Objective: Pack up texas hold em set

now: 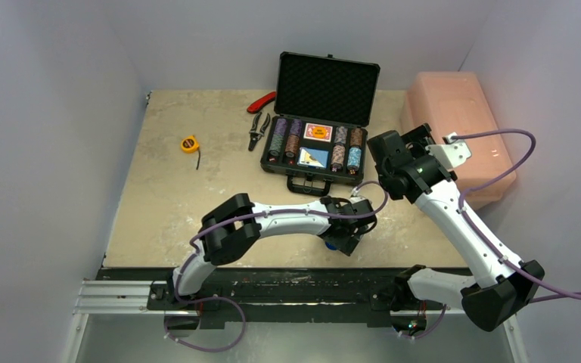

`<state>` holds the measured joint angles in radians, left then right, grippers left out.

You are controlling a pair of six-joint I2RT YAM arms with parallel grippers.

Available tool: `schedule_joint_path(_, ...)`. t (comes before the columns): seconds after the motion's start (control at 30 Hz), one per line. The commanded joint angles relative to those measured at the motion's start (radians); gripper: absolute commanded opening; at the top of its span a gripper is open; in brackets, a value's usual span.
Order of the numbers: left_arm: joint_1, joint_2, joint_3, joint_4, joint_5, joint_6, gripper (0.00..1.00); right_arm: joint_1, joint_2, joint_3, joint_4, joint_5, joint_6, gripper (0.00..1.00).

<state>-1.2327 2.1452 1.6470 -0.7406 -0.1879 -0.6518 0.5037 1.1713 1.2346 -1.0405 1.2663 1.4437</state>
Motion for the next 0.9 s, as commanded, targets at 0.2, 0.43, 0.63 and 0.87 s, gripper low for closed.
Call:
schedule_joint_path(0.2,-0.002,0.017,0.045,-0.013,-0.024,0.000,0.70,0.007,-0.003,0.002,0.013,0.045,0.012,0.99)
schedule_joint_path(0.43,-0.002,0.039,0.066,-0.031,-0.025,-0.003,0.68,0.010,-0.002,-0.006,0.035,0.045,-0.009,0.99)
schedule_joint_path(0.63,-0.002,0.049,0.073,-0.051,-0.036,-0.015,0.64,0.011,-0.004,-0.012,0.042,0.045,-0.014,0.99)
schedule_joint_path(0.87,-0.002,0.057,0.079,-0.062,-0.042,-0.025,0.59,0.013,-0.005,-0.019,0.052,0.046,-0.020,0.99)
